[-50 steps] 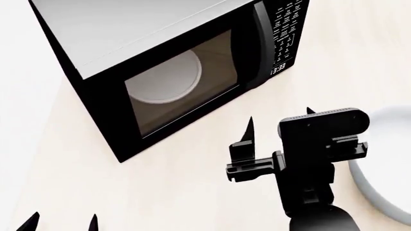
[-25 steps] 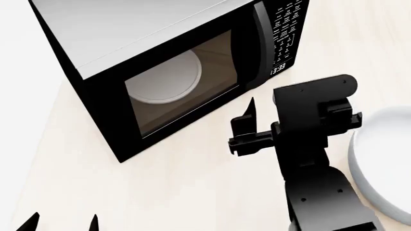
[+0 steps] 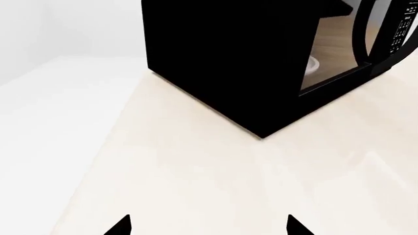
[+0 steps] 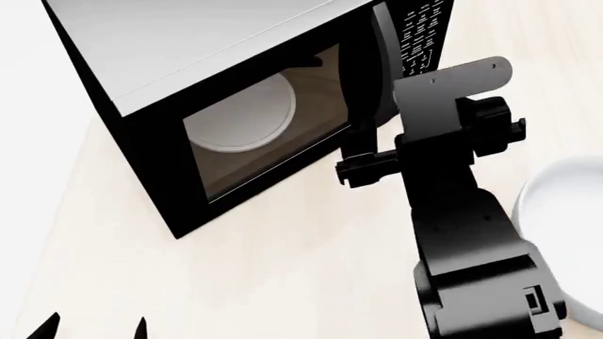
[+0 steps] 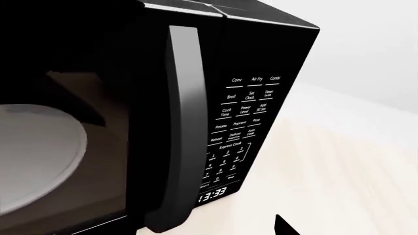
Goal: Open the microwave.
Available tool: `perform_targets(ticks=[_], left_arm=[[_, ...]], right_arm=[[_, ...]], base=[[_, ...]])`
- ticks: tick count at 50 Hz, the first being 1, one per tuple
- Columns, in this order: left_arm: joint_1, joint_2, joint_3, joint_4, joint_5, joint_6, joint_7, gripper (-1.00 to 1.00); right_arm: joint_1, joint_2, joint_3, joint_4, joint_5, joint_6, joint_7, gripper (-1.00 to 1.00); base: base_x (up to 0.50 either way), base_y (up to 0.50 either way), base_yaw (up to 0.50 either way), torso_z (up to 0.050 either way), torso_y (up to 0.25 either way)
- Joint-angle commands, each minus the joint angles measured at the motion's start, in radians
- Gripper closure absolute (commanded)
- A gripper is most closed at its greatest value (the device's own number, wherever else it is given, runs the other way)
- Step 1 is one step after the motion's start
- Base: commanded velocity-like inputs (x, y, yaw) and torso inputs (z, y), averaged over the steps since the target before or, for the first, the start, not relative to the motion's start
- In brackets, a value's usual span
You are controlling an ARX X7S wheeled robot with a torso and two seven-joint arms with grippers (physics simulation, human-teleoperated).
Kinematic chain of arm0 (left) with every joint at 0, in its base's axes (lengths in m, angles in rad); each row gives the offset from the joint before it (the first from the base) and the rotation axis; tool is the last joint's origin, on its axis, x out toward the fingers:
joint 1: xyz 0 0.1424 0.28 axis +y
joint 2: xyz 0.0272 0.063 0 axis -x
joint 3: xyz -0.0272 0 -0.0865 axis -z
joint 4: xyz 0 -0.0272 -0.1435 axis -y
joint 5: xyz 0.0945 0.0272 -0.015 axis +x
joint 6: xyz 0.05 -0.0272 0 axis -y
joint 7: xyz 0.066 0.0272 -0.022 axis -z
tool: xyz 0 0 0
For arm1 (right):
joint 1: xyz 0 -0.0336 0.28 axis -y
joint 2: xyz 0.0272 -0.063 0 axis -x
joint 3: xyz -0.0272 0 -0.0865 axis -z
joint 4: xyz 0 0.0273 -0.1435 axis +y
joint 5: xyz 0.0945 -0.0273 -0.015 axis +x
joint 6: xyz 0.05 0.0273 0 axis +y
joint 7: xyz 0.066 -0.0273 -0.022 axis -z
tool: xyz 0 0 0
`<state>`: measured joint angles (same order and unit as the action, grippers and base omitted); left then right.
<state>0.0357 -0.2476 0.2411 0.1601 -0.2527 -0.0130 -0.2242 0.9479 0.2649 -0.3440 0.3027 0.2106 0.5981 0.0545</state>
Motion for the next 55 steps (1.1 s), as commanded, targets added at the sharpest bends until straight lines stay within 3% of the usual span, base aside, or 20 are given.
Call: perform_targets(ticks=[1, 39, 40, 55], left_arm=[[0.002, -0.001, 0.008, -0.013, -0.023, 0.001, -0.002, -1.0], [-0.008, -0.004, 0.04, -0.04, -0.014, 0.015, -0.014, -1.0], [-0.008, -0.005, 0.041, -0.04, -0.015, 0.014, -0.014, -1.0], [0.0, -0.013, 0.047, -0.024, -0.018, 0.016, -0.021, -1.0]], right_arm=[[0.087, -0.029, -0.025, 0.153, -0.021, -0.037, -0.016, -1.0], [0.283, -0.121, -0.054, 0.635, -0.048, -0.259, -0.053, -1.0], [0.282, -0.121, -0.053, 0.63, -0.046, -0.259, -0.053, 1.0], [0.128, -0.066, -0.035, 0.237, -0.004, -0.063, 0.007, 1.0]], base=[[0.0, 0.0, 0.0, 0.0, 0.0], [0.0, 0.0, 0.0, 0.0, -0.001], [0.0, 0.0, 0.0, 0.0, 0.0], [0.0, 0.0, 0.0, 0.0, -0.001]])
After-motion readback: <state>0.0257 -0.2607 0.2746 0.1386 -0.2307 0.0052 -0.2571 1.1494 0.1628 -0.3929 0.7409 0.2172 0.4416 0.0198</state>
